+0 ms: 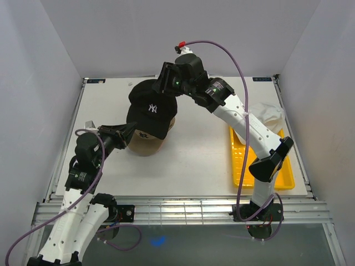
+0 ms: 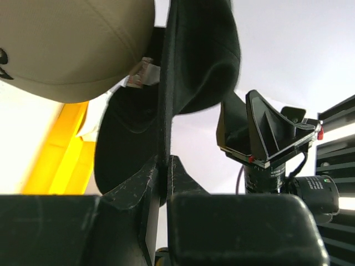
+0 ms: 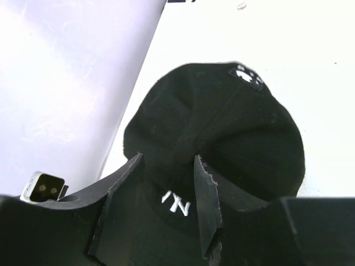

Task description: Stack the hats

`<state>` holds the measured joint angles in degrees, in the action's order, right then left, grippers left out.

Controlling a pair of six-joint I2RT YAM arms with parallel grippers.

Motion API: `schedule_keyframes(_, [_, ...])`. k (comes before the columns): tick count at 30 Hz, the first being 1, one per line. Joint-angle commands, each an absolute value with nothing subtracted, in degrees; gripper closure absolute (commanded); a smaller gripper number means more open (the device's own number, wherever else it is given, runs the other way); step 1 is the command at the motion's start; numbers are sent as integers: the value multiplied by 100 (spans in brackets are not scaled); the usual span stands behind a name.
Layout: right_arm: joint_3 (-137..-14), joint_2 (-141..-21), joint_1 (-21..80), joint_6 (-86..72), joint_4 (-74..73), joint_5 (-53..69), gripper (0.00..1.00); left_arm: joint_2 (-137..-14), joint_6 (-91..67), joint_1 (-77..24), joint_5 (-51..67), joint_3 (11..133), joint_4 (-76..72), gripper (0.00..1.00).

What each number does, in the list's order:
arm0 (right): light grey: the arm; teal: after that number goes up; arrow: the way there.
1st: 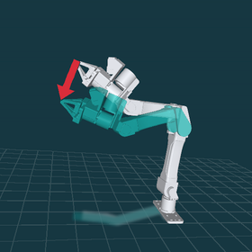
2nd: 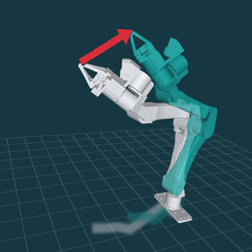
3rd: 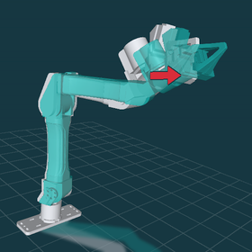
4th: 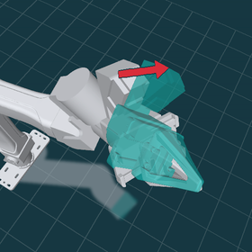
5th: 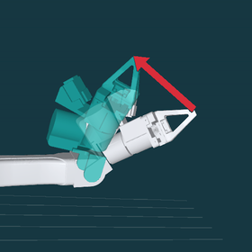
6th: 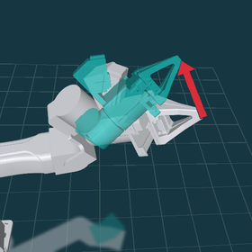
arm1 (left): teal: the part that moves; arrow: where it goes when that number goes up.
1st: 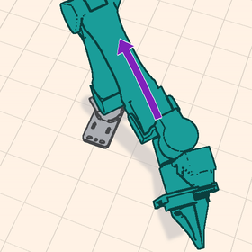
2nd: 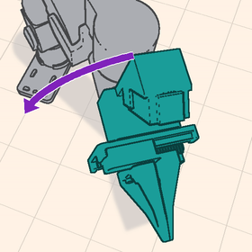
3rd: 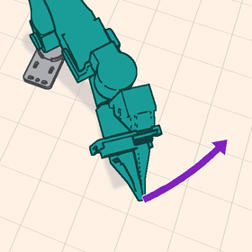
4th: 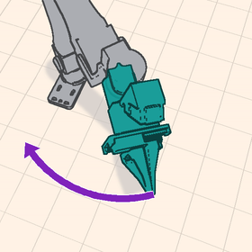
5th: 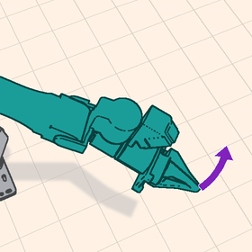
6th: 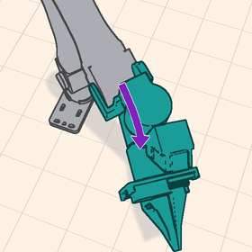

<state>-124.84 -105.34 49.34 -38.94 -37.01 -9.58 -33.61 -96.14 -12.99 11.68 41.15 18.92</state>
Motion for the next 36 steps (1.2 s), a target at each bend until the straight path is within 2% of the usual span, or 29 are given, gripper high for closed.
schedule_keyframes(1, [-12727, -10617, 4939, -3323, -3226, -581, 53, -3095, -10168, -1310, 1107, 3597, 1556, 100])
schedule_keyframes(7, [-12604, -10556, 4931, -3041, -3217, -632, 49, -2883, -10792, -1310, 1072, 2839, 564, 100])
schedule_keyframes(16, [-12736, -10222, 4790, -2804, -3480, -782, 44, -3164, -10862, -1310, 862, 3006, 27, 100])
schedule_keyframes(21, [-12279, -9932, 4711, -2663, -3507, -843, 44, -3129, -11030, -1309, 809, 2796, -439, 100])
schedule_keyframes(30, [-11664, -9677, 4693, -2549, -3480, -730, 43, -2603, -11188, -1292, 677, 2383, -202, 100])
schedule_keyframes(36, [-10707, -9370, 4702, -2619, -3147, -326, 43, -2031, -11329, -1266, 563, 1916, 245, 100])
